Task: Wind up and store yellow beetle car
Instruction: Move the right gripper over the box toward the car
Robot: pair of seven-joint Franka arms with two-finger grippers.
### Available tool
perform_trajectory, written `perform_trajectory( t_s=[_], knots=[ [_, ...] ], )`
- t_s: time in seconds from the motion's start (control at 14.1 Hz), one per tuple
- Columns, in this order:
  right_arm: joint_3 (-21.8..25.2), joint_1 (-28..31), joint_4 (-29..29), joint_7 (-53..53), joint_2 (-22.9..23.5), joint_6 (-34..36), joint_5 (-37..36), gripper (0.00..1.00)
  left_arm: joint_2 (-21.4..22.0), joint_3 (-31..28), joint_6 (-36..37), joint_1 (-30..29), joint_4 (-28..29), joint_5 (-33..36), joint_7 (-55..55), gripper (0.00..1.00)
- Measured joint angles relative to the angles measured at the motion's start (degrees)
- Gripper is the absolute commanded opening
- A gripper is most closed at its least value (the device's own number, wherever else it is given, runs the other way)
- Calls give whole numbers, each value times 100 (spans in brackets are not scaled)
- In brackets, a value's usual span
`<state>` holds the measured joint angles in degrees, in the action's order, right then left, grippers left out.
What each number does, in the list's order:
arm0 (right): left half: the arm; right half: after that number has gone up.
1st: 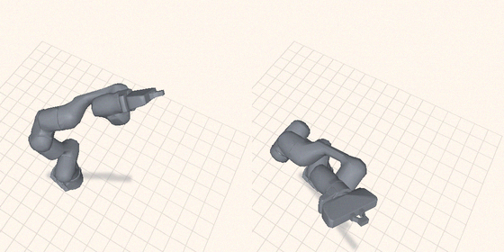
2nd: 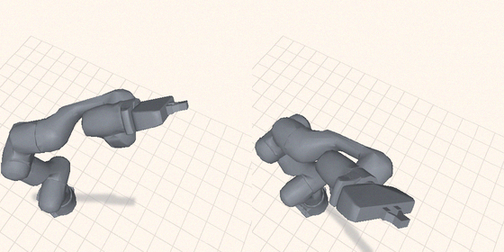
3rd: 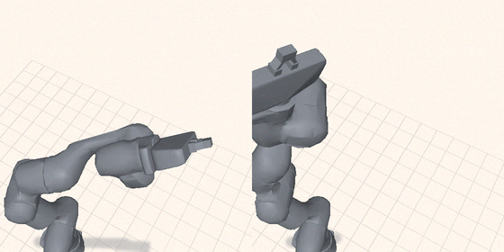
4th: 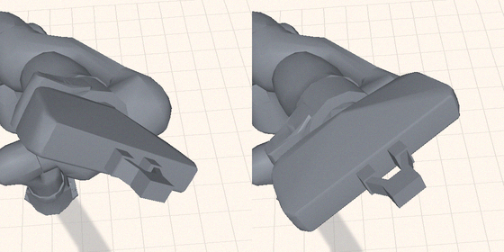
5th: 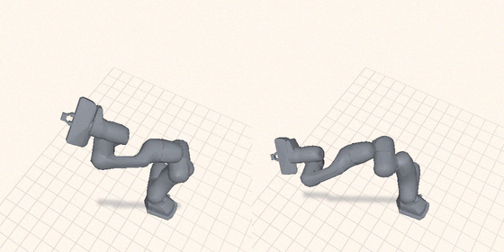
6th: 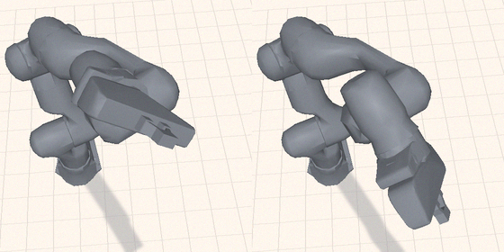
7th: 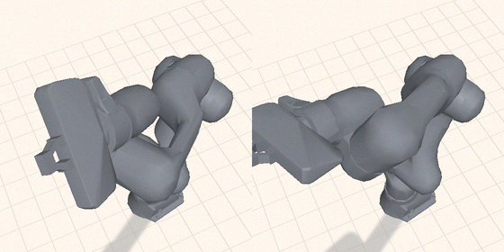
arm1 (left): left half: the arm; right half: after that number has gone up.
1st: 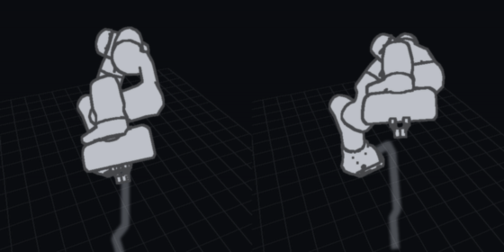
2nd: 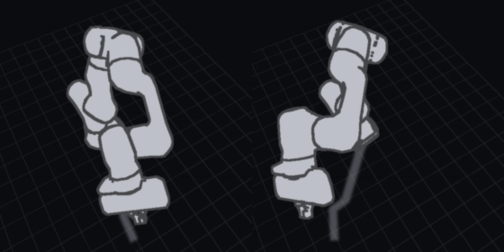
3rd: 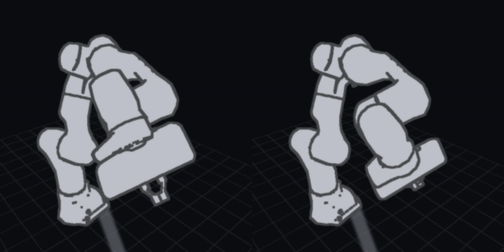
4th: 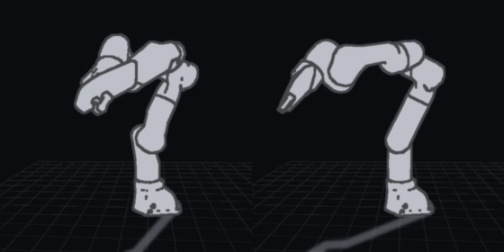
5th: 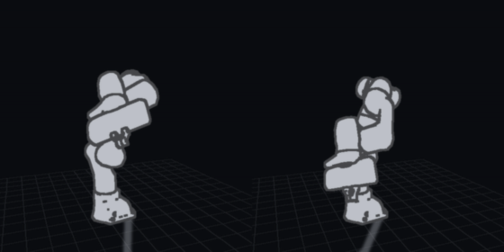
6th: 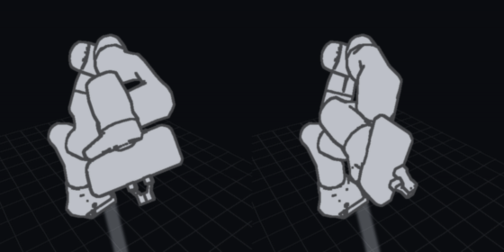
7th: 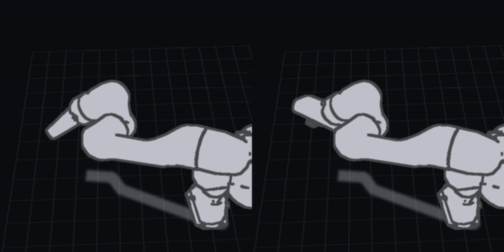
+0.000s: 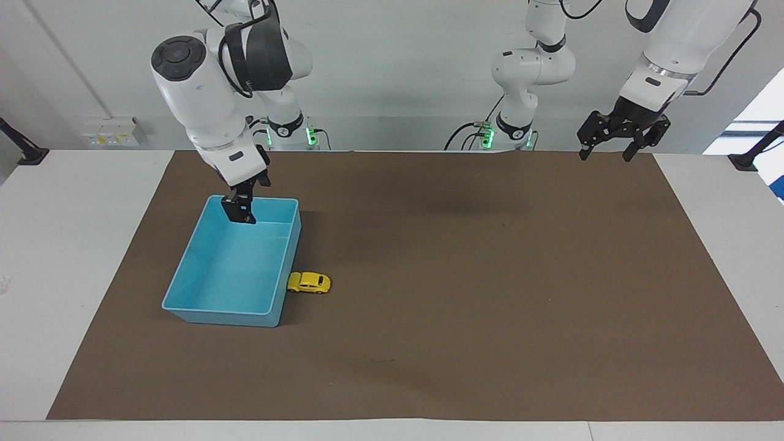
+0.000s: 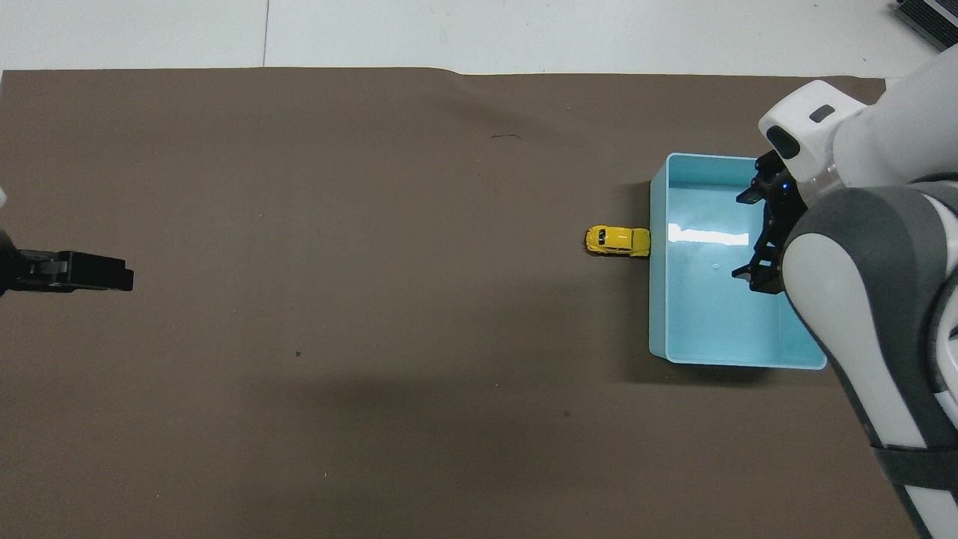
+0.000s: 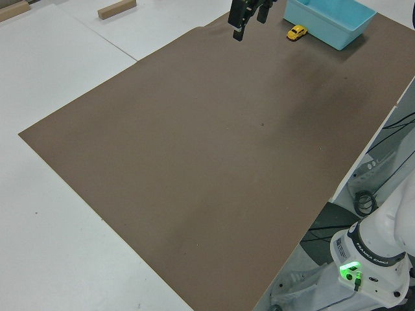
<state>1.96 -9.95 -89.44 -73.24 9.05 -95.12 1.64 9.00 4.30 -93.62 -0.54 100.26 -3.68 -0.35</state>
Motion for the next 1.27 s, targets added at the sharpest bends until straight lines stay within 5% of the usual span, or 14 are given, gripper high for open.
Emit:
perform_trajectory(
  t_s=[0.78,1.27],
  knots=[
    [-7,-213,-3,-158,555,-640,-1,100,-1,-23,244,-1,-25,0,500,100],
    [-9,-400,-121,-187,933,-1279,-1,100,-27,-149,1014,-4,-631,231,773,100]
  ],
)
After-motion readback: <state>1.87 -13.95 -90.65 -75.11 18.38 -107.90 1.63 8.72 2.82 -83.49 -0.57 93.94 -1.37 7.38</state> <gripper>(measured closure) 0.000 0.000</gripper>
